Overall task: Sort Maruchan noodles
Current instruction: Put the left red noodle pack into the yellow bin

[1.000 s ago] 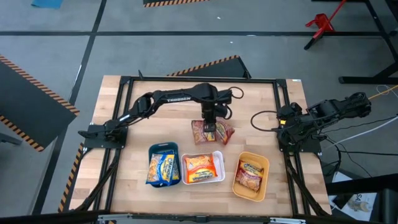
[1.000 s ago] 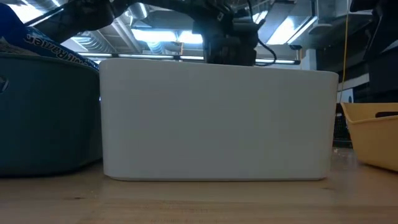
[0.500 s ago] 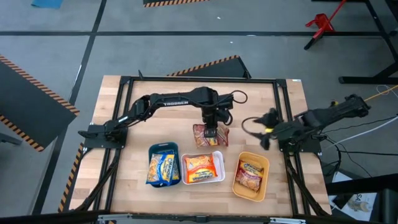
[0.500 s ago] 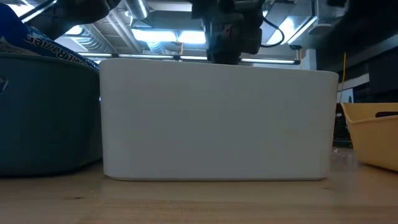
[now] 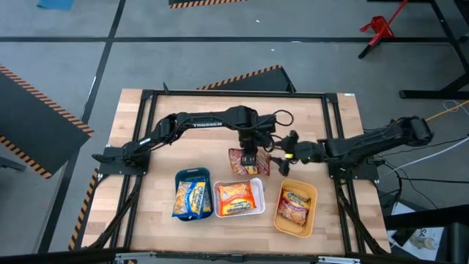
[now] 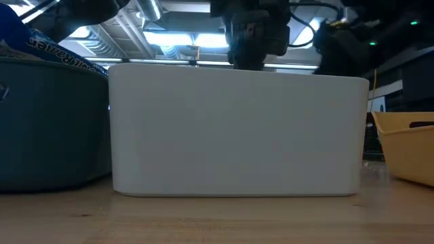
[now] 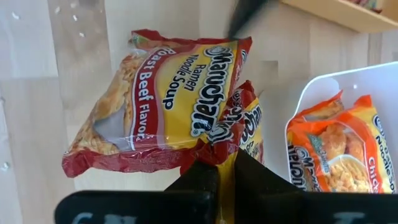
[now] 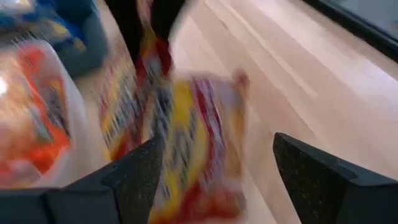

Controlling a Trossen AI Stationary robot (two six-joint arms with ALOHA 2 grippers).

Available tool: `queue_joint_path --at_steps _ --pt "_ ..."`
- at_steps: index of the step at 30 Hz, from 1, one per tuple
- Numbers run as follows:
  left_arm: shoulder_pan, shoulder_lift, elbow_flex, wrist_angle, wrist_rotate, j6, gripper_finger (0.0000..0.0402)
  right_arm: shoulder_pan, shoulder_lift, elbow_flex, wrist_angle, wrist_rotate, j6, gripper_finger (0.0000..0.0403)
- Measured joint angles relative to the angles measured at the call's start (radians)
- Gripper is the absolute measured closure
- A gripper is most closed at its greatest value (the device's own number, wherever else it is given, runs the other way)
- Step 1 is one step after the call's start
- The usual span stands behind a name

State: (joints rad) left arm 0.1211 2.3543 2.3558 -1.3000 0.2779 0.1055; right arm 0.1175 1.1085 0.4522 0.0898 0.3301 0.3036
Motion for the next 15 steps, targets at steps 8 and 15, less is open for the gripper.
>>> queue_joint_path --at_steps 8,15 --pt "-0.004 0.0 0.0 0.027 -0.001 -0.001 0.0391 -0.123 0.203 0.0 0.214 -0.178 -0.021 0.0109" --pt "-0.004 0.0 0.0 0.037 -0.007 -0.001 0.0391 -0.153 0.352 0.0 0.28 -0.254 -0.02 0.0109"
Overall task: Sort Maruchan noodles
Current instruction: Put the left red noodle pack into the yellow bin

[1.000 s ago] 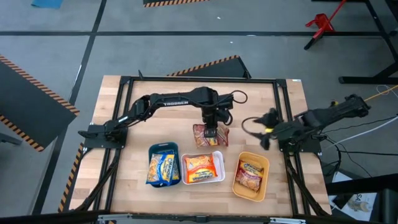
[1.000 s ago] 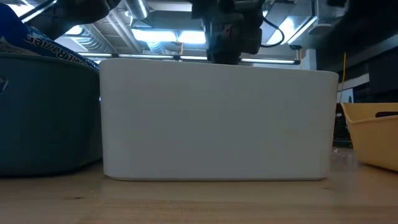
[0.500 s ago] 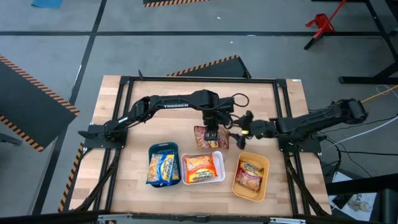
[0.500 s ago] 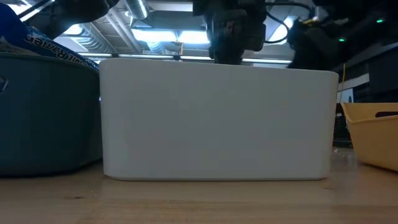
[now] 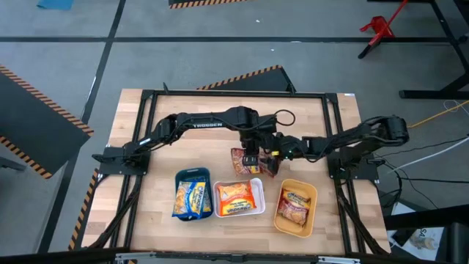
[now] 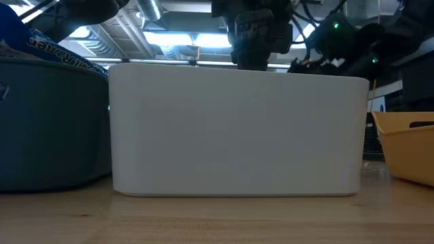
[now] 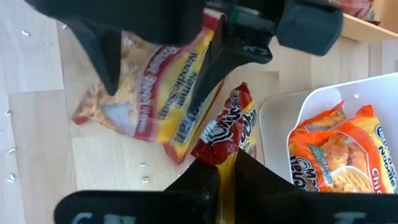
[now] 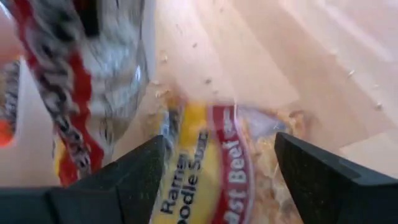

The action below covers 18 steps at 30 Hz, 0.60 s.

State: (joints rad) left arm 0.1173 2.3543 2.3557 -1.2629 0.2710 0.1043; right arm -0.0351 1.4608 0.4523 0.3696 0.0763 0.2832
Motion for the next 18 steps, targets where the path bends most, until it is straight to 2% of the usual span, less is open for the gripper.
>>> queue_joint_path --at_steps 5,9,14,18 --pt "0.001 0.0 0.0 -0.001 -0.001 0.001 0.0391 0.002 0.066 0.001 0.008 0.002 0.0 0.0109" --pt "0.004 0.0 0.0 -0.025 -0.001 0.001 0.0391 0.002 0.066 0.001 0.001 0.005 0.014 0.0109" --pt "0.018 0.0 0.0 -0.095 0.0 0.001 0.0391 0.002 -0.028 0.0 -0.031 0.018 0.025 0.0109" --pt "0.026 0.0 0.0 -0.113 -0.002 -0.016 0.0391 0.002 -0.139 0.0 -0.151 0.076 0.023 0.0109"
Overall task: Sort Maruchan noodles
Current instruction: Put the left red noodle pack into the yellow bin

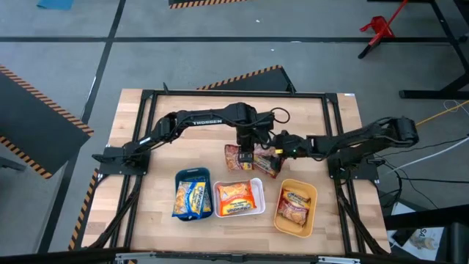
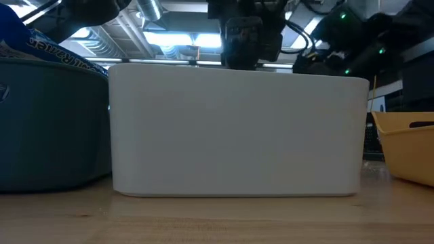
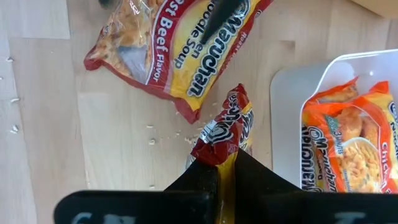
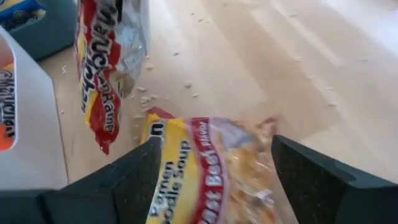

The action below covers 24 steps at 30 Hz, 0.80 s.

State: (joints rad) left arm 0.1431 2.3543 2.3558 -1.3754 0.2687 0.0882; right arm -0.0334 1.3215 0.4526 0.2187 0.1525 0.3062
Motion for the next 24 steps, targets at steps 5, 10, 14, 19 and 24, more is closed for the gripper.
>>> queue_joint_path --at_steps 5,10,14,19,24 --pt "0.0 0.0 0.0 0.0 0.001 -0.014 0.0391 0.0 -0.188 0.0 -0.19 0.048 -0.01 0.0109" --pt "-0.003 -0.017 0.0 0.026 -0.005 -0.035 0.0393 0.0 -0.427 0.0 -0.384 0.051 -0.001 0.0109" --pt "-0.01 -0.079 0.0 0.191 -0.078 -0.06 0.0395 0.0 -0.622 0.0 -0.489 0.099 0.025 0.0109" --pt "0.008 -0.165 0.002 0.32 -0.178 -0.102 0.0396 0.0 -0.808 0.0 -0.576 0.151 0.04 0.0109" --pt "0.011 -0.254 0.002 0.395 -0.18 -0.184 0.0397 0.0 -0.922 0.0 -0.641 0.203 0.062 0.0109"
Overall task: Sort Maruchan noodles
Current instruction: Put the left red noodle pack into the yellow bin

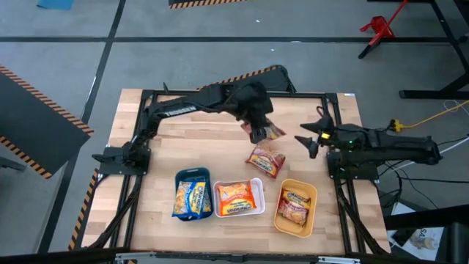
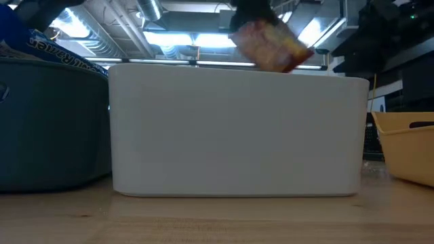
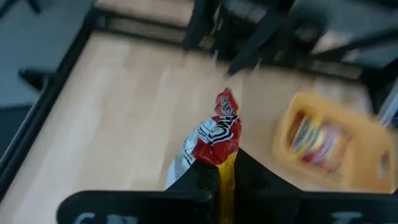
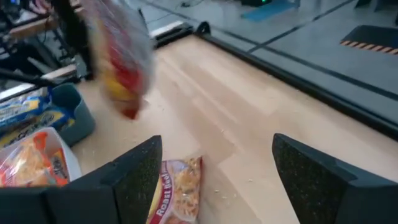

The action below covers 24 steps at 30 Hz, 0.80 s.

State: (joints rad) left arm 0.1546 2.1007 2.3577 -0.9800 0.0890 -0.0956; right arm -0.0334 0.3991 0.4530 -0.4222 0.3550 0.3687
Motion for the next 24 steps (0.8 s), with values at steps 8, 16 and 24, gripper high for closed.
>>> queue_joint_path --at_steps 8,16,24 --pt "-0.111 -0.001 0.001 0.274 0.006 -0.106 0.0397 0.0 -0.059 0.0 -0.085 0.089 0.019 0.0109" --pt "-0.2 0.055 -0.002 0.387 -0.053 -0.198 0.0397 0.0 -0.056 0.0 -0.144 0.221 0.069 0.0109" --pt "-0.264 0.119 -0.002 0.464 -0.039 -0.289 0.0397 0.0 -0.057 0.0 -0.196 0.305 0.142 0.0109"
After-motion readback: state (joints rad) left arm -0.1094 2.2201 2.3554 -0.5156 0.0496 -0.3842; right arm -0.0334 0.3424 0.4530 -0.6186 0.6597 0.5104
